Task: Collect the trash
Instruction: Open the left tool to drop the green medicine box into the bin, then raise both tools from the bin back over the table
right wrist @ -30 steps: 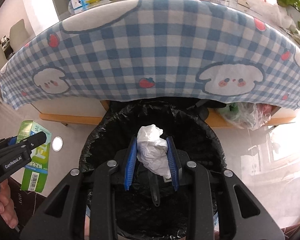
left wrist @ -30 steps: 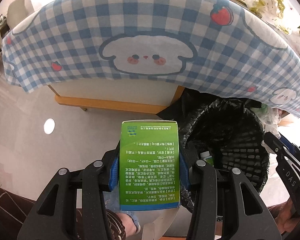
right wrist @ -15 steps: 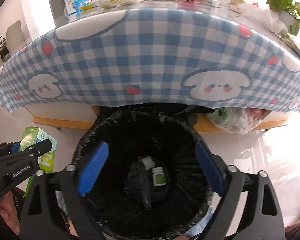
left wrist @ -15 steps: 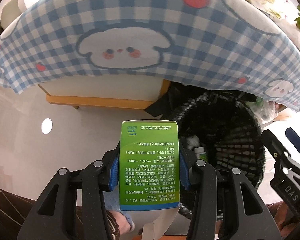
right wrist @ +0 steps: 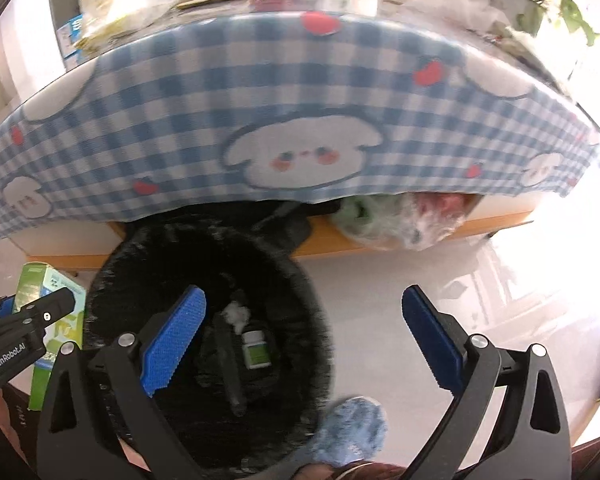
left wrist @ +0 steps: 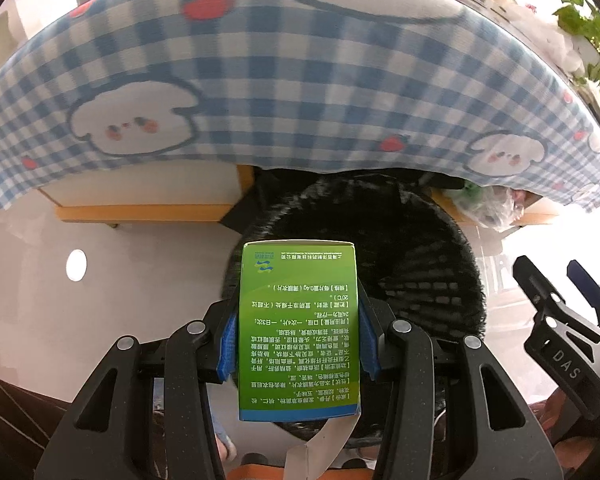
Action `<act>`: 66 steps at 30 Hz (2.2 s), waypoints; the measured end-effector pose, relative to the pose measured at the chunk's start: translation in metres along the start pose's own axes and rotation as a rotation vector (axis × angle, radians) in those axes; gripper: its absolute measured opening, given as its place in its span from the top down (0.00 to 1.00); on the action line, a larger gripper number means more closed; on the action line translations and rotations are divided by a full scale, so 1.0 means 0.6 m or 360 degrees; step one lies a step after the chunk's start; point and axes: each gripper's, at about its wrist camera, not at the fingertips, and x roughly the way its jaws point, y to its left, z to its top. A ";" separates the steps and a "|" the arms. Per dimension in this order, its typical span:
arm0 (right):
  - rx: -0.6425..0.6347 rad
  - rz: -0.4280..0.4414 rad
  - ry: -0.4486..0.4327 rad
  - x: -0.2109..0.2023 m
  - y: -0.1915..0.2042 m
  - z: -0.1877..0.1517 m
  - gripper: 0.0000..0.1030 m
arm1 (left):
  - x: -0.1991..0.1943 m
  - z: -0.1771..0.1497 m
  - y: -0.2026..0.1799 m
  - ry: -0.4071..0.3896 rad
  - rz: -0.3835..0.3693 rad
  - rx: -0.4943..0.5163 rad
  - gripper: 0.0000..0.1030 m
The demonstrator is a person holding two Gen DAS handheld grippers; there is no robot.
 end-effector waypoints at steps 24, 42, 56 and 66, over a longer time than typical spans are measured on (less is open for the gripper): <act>0.0061 0.0008 0.0004 0.002 -0.093 0.006 0.08 | 0.035 0.012 -0.122 0.0017 0.0007 0.0209 0.54; 0.0101 0.0049 -0.0044 -0.013 -0.082 0.022 0.08 | 0.002 0.021 -0.098 -0.0078 0.0067 0.0210 0.13; 0.0044 0.0087 -0.0152 -0.055 -0.046 0.055 0.08 | -0.092 0.059 -0.047 -0.0217 0.0014 0.0087 0.06; 0.0002 0.0093 -0.0280 -0.108 -0.030 0.117 0.08 | -0.151 0.108 -0.033 -0.0292 0.0033 0.0125 0.06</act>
